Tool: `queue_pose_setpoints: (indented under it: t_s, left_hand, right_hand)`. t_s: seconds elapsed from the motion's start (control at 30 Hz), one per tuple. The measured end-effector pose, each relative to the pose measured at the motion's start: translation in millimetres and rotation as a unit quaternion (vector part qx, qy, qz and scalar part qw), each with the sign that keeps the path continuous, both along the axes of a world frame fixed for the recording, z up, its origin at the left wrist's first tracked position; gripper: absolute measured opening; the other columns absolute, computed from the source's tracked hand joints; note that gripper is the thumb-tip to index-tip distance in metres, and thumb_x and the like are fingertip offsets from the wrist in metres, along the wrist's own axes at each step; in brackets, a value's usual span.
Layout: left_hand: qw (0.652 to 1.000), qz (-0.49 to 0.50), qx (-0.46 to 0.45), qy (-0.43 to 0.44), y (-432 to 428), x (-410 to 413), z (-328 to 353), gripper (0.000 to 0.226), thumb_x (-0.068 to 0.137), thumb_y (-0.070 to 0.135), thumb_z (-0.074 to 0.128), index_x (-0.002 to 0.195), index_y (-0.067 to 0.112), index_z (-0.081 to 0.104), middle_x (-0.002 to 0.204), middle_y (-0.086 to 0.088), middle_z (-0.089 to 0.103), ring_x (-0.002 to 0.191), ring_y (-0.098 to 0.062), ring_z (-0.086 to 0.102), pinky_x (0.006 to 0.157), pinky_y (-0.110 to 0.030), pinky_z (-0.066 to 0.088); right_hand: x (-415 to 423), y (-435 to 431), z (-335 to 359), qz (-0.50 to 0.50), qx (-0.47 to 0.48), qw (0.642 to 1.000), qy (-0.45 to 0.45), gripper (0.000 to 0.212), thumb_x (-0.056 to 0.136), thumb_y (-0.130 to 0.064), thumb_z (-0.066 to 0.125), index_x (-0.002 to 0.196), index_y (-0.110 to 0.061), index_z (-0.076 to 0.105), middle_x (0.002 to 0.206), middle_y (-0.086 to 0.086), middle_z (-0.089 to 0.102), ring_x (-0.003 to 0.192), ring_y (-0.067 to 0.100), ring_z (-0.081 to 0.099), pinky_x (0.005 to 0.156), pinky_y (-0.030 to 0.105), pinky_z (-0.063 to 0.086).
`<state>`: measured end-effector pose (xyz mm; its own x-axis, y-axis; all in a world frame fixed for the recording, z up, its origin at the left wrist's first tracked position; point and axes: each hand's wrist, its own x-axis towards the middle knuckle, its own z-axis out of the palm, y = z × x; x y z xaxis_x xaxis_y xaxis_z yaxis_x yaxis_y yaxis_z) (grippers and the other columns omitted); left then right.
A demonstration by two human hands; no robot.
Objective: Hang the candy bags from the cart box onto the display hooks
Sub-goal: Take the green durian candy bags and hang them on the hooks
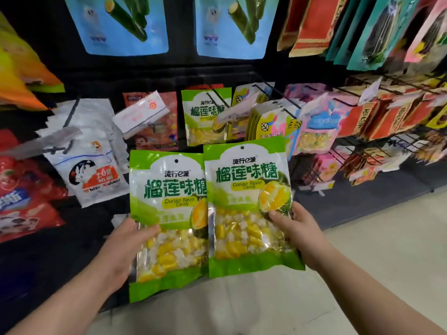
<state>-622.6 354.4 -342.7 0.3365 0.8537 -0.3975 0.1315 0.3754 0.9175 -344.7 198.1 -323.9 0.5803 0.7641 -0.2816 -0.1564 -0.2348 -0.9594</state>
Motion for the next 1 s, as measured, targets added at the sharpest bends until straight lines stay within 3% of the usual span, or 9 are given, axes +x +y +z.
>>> queue_pose_setpoints:
  t_s: [0.2,0.3,0.43,0.5,0.6,0.63,0.8,1.0]
  left_hand:
    - [0.996,0.087,-0.013,-0.007,-18.6,27.0,-21.6,0.025,0.090,0.000,0.058,0.115,-0.003,0.057,0.110,-0.021,0.069,0.101,-0.035,0.066,0.088,-0.048,0.052]
    - [0.994,0.101,-0.019,-0.025,-25.9,36.2,-29.5,0.016,0.088,0.001,0.059,0.102,0.008,0.063,0.091,-0.011,0.076,0.076,-0.023,0.074,0.062,-0.035,0.058]
    - [0.992,0.116,-0.015,-0.048,-28.4,43.0,-35.5,0.029,0.080,0.005,0.063,0.109,0.006,0.064,0.100,-0.015,0.075,0.086,-0.030,0.072,0.078,-0.044,0.054]
    - [0.991,0.123,-0.014,-0.053,-28.7,45.2,-36.4,0.035,0.076,0.008,0.065,0.111,0.003,0.063,0.101,-0.016,0.075,0.089,-0.031,0.071,0.079,-0.042,0.055]
    - [0.986,0.162,0.000,-0.036,-28.9,46.0,-38.4,0.008,0.085,0.001,0.061,0.091,0.007,0.059,0.073,-0.004,0.075,0.064,-0.015,0.072,0.051,-0.023,0.055]
    - [0.985,0.172,0.001,-0.036,-29.0,45.8,-38.2,0.010,0.087,-0.001,0.059,0.087,0.009,0.057,0.067,-0.001,0.074,0.058,-0.012,0.071,0.046,-0.020,0.052]
    - [0.982,0.183,0.005,-0.036,-28.5,42.6,-35.3,0.013,0.087,-0.002,0.058,0.091,0.010,0.061,0.075,-0.003,0.076,0.062,-0.013,0.072,0.047,-0.020,0.053]
    - [0.981,0.193,-0.002,-0.033,-28.7,40.4,-33.3,0.012,0.087,-0.001,0.059,0.096,0.008,0.061,0.080,-0.006,0.076,0.066,-0.015,0.073,0.048,-0.020,0.054]
  right_hand:
    - [40.7,20.0,-10.5,0.066,0.018,0.996,0.054,0.024,0.086,-0.011,0.066,0.110,-0.012,0.062,0.103,0.012,0.073,0.091,0.033,0.071,0.077,0.047,0.058]
    - [53.0,28.8,-14.8,0.098,0.033,0.992,0.069,0.026,0.086,-0.010,0.064,0.112,-0.012,0.061,0.105,0.013,0.073,0.093,0.035,0.070,0.078,0.049,0.058]
    - [64.6,41.7,-17.5,0.117,0.049,0.990,0.058,0.023,0.085,-0.012,0.065,0.107,-0.016,0.062,0.103,0.012,0.073,0.091,0.034,0.071,0.074,0.046,0.059]
    - [68.3,48.6,-18.0,0.124,0.060,0.988,0.066,0.025,0.083,-0.012,0.065,0.107,-0.016,0.062,0.102,0.013,0.073,0.090,0.034,0.071,0.072,0.044,0.060]
    - [71.6,59.5,-15.7,0.131,0.082,0.985,0.073,0.035,0.074,-0.018,0.067,0.109,-0.012,0.062,0.104,0.015,0.072,0.089,0.033,0.071,0.072,0.043,0.060]
    - [72.3,62.8,-14.8,0.133,0.088,0.984,0.075,0.038,0.072,-0.019,0.067,0.109,-0.012,0.062,0.103,0.015,0.072,0.089,0.033,0.071,0.071,0.042,0.060]
    - [73.6,75.5,-13.8,0.137,0.092,0.981,0.101,0.039,0.069,-0.020,0.068,0.106,-0.010,0.062,0.096,0.013,0.074,0.080,0.029,0.073,0.059,0.035,0.057]
    - [75.9,80.5,-14.9,0.138,0.080,0.981,0.107,0.045,0.067,-0.023,0.070,0.109,-0.008,0.060,0.095,0.014,0.074,0.080,0.031,0.073,0.059,0.036,0.057]
